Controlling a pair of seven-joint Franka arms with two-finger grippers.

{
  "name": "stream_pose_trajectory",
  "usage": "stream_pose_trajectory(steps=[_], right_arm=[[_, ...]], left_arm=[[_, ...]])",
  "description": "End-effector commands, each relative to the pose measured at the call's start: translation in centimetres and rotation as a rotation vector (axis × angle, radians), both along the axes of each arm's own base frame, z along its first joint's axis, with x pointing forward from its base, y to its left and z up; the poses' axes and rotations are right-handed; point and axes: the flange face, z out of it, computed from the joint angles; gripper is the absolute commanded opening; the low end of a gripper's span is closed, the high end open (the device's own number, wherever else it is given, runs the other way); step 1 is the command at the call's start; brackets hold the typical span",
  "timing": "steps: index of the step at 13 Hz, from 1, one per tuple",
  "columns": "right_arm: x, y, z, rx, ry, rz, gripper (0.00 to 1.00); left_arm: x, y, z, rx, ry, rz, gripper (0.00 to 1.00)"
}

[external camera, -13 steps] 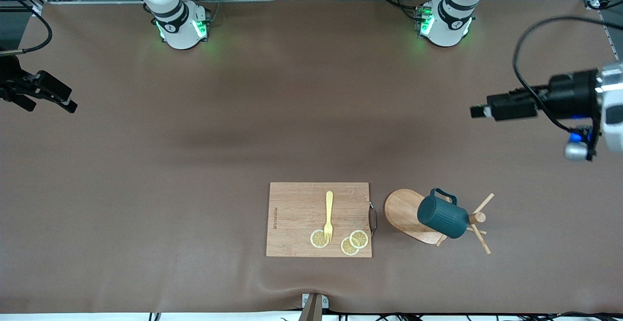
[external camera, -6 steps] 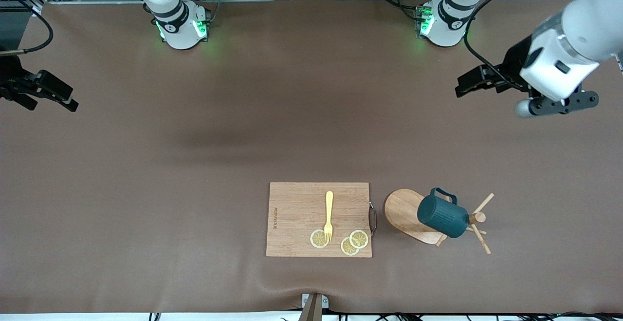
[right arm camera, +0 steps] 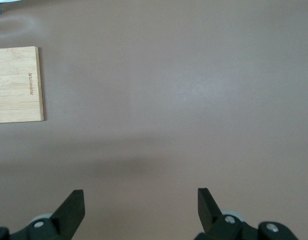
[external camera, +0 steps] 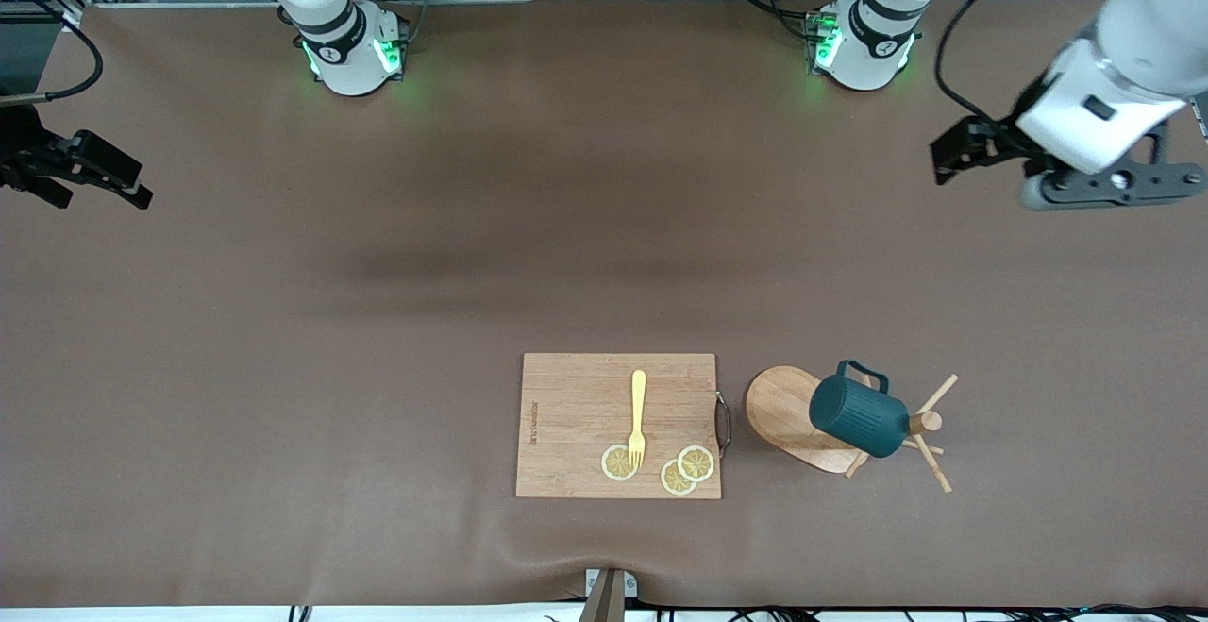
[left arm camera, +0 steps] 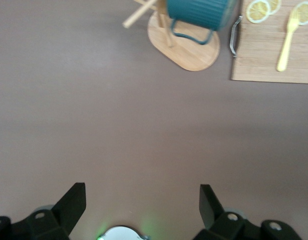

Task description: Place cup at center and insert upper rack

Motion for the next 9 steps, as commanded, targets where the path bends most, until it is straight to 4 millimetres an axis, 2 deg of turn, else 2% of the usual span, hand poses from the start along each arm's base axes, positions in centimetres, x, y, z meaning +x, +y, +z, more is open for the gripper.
stream_pose_trajectory(steps=[1, 6, 9], right_arm=[[-0.3, -0.2, 0.5, 0.017, -0.002, 0.01, 1.0], [0.1, 0.0, 0.5, 0.016, -0.021, 0.014, 1.0], [0.3, 0.1, 0.6, 0.015, -0.036, 0.015, 1.0]], left_arm=[[-3.3, 0.4, -1.4, 0.021, -0.062, -0.015, 1.0], [-4.4, 0.9, -1.1, 0.023, -0.08, -0.009, 1.0], [-5.3, 2.6, -1.7, 0.022, -0.091, 0.0, 1.0]])
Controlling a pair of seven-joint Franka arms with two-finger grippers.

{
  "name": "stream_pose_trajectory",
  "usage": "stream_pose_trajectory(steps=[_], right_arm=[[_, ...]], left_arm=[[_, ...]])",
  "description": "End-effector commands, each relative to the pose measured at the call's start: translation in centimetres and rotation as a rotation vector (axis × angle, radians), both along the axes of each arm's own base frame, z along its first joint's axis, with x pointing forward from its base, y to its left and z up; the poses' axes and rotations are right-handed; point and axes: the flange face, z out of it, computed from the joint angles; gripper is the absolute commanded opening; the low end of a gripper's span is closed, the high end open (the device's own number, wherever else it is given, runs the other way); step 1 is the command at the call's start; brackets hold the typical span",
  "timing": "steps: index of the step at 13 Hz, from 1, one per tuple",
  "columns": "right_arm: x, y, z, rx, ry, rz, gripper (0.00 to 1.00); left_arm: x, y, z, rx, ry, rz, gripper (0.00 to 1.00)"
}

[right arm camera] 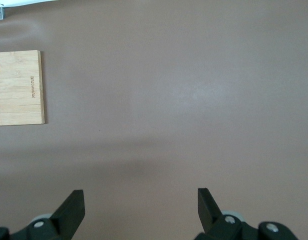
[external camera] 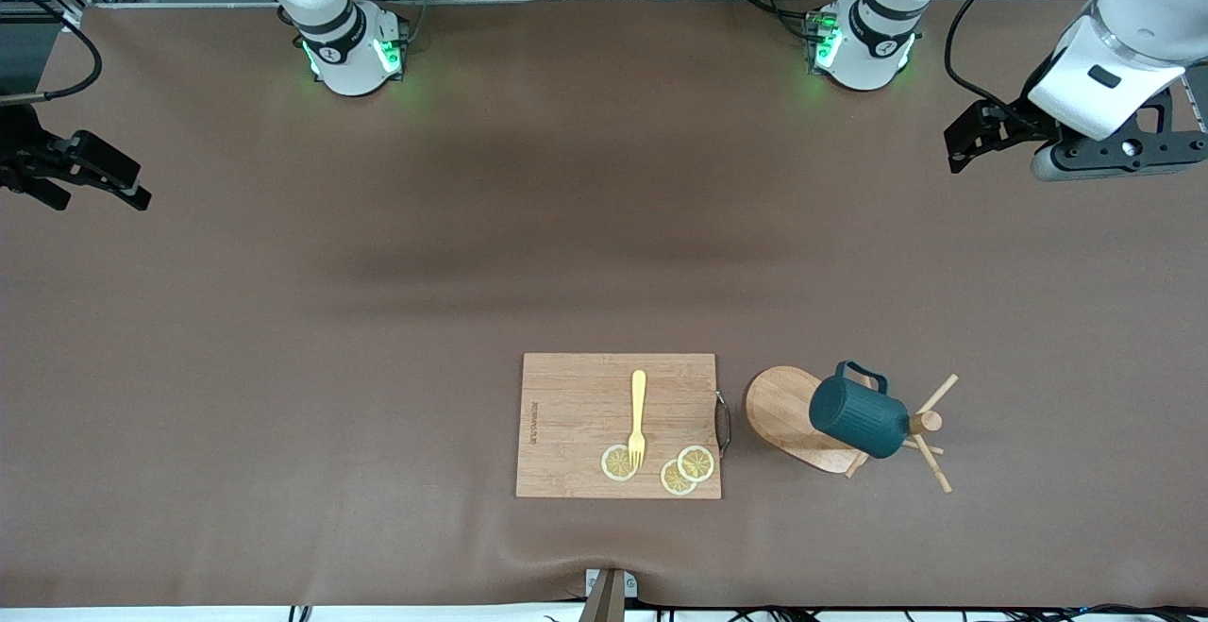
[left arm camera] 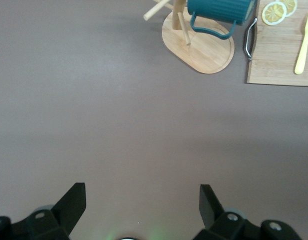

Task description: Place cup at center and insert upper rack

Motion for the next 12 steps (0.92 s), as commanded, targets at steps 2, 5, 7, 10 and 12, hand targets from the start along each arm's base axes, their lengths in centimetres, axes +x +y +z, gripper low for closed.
stream_pose_trajectory(steps=[2, 5, 7, 10, 12], right_arm=[[0.1, 0.2, 0.2, 0.016, -0.011, 0.013, 1.0], [0.0, 0.3, 0.3, 0.016, -0.01, 0.015, 1.0], [0.0, 0.2, 0.4, 0.018, -0.011, 0.013, 1.0], [-0.1, 0.2, 0.3, 0.017, -0.004, 0.012, 1.0], [0.1, 0.2, 0.4, 0.018, -0.016, 0.013, 1.0]], left_arm=[[-1.4, 2.0, -0.2, 0.006, -0.028, -0.026, 1.0], [-1.3, 4.8, -1.0, -0.003, -0.032, -0.012, 1.0], [-1.2, 5.2, -0.8, -0.006, -0.039, -0.007, 1.0], [0.1, 4.4, -0.6, -0.009, -0.039, -0.018, 1.0], [0.4, 4.2, -0.4, -0.008, -0.042, -0.016, 1.0]])
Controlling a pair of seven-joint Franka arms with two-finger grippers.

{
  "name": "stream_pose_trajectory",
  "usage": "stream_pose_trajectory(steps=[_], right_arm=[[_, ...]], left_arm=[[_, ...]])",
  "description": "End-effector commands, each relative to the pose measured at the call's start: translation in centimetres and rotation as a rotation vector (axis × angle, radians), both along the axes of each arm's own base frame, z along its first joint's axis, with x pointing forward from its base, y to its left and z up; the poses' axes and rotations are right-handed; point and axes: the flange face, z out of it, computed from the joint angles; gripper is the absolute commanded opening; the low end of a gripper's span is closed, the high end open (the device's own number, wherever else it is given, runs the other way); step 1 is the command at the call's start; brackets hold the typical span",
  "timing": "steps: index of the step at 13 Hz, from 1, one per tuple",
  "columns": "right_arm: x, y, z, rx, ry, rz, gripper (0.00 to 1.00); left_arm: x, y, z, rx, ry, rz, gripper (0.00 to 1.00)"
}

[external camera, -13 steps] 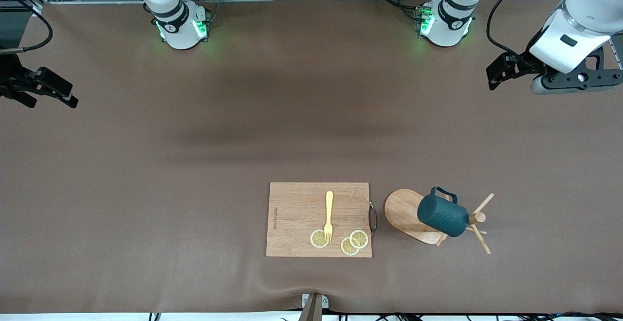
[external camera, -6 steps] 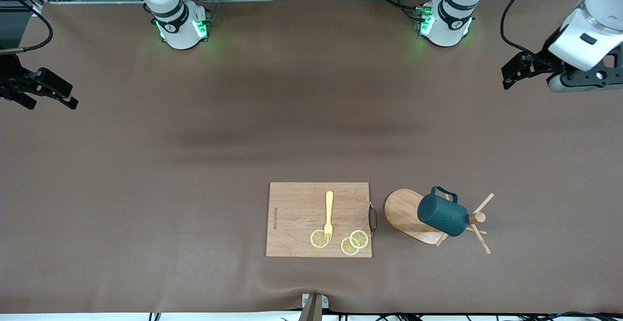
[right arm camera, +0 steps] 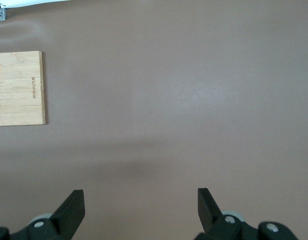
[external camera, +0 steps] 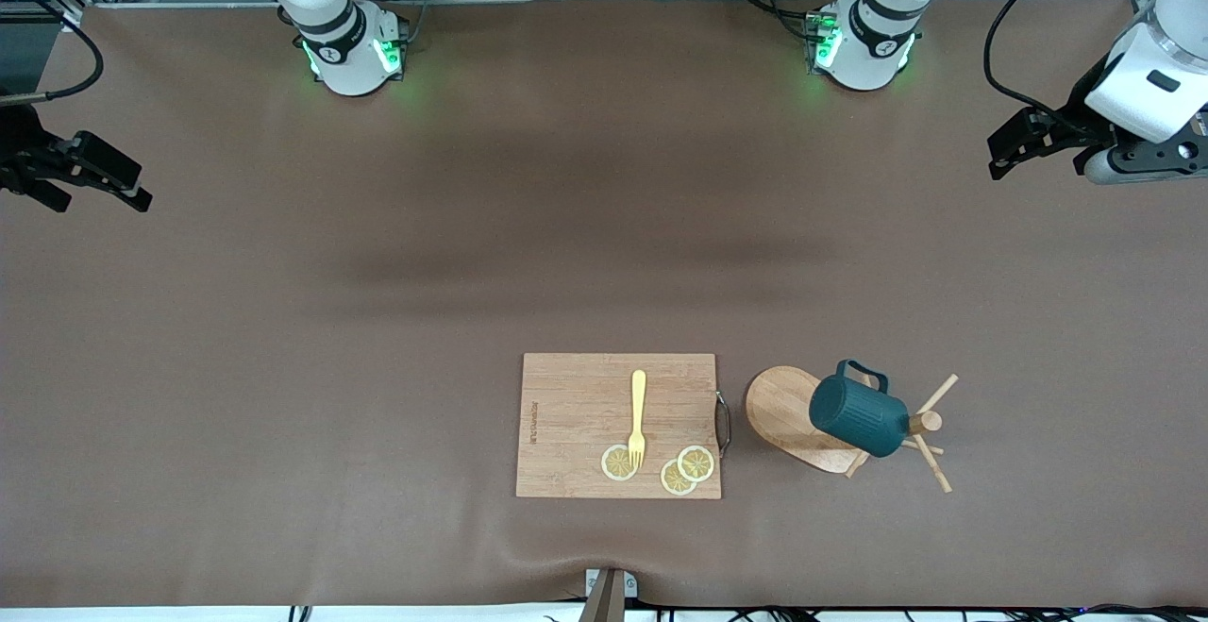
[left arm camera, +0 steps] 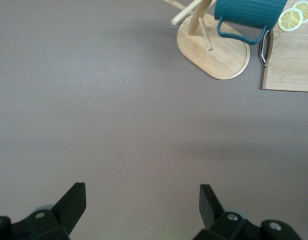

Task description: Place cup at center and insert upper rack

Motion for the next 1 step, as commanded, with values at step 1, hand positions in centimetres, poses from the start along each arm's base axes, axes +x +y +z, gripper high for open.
stream_pose_trajectory(steps=[1], right_arm=[[0.09, 0.21, 0.6, 0.018, -0.019, 0.01, 1.0]], left_arm=[[0.49, -0.26, 0.52, 0.0, -0.014, -0.006, 1.0]])
